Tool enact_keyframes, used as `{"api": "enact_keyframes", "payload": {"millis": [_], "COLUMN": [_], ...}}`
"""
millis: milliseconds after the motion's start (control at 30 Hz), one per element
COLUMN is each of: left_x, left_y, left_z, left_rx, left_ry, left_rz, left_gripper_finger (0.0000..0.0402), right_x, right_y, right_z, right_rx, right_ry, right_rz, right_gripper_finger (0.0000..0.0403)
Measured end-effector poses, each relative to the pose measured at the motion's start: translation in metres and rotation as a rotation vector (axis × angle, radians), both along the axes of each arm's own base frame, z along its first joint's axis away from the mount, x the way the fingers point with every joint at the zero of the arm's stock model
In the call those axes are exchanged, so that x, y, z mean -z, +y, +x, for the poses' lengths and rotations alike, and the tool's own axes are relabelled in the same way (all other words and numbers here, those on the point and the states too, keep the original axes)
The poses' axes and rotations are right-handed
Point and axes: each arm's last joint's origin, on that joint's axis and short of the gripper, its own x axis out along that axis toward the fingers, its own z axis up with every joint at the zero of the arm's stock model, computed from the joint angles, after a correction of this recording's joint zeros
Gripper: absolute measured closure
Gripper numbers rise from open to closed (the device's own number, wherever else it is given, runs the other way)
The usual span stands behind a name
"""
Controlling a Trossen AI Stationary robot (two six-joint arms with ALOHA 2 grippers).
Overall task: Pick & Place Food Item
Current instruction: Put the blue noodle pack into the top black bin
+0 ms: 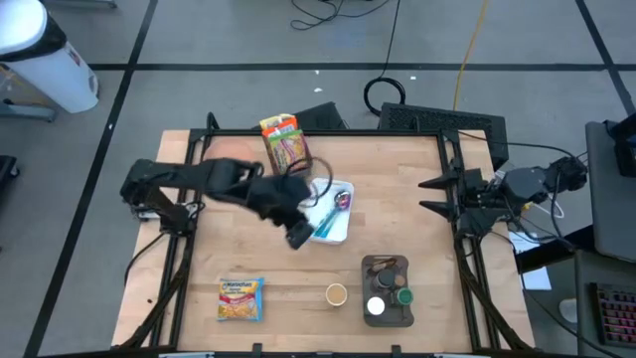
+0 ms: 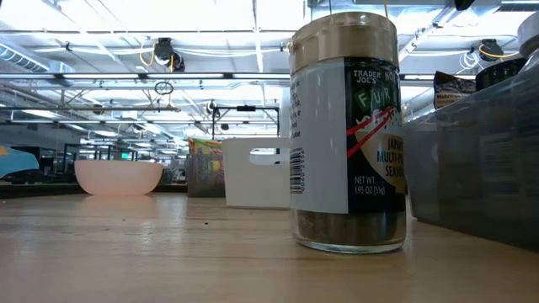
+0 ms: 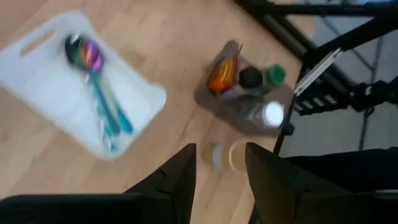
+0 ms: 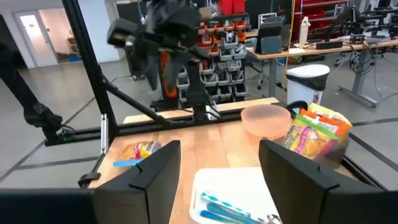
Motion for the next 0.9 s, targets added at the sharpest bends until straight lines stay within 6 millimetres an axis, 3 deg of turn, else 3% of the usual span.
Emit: {"api": "enact_keyframes", "payload": {"millis": [300, 633, 767, 900], "left_x": [0.011, 0.023, 0.045, 0.082], "left_y": [-0.058, -0.089, -0.091, -0.091], "left_z": [-0.043, -0.07, -0.074, -0.073], "left_rx": [-0.009, 0.05, 0.194, 0.39], "left_ry": [0.285, 0.436, 0.536, 0.66], "left_rz": [-0.044, 0.058, 0.083, 0.078], "left_gripper_finger": [0.0259, 0.0259, 0.0259, 0.0259], "right_x": [0.023, 0.027, 0.028, 0.026], "right_y": [0.011, 0.023, 0.031, 0.043], "right_z": [0.025, 0.051, 0.07, 0.093], "right_rx": [-0.007, 0.003, -0.005, -0.065], "right_ry": [-0.209, -0.412, -0.385, -0.331], "right_rz": [0.074, 0.108, 0.149, 0.17], "right_gripper_finger": [0.0193, 0.0193, 0.0193, 0.0193]}}
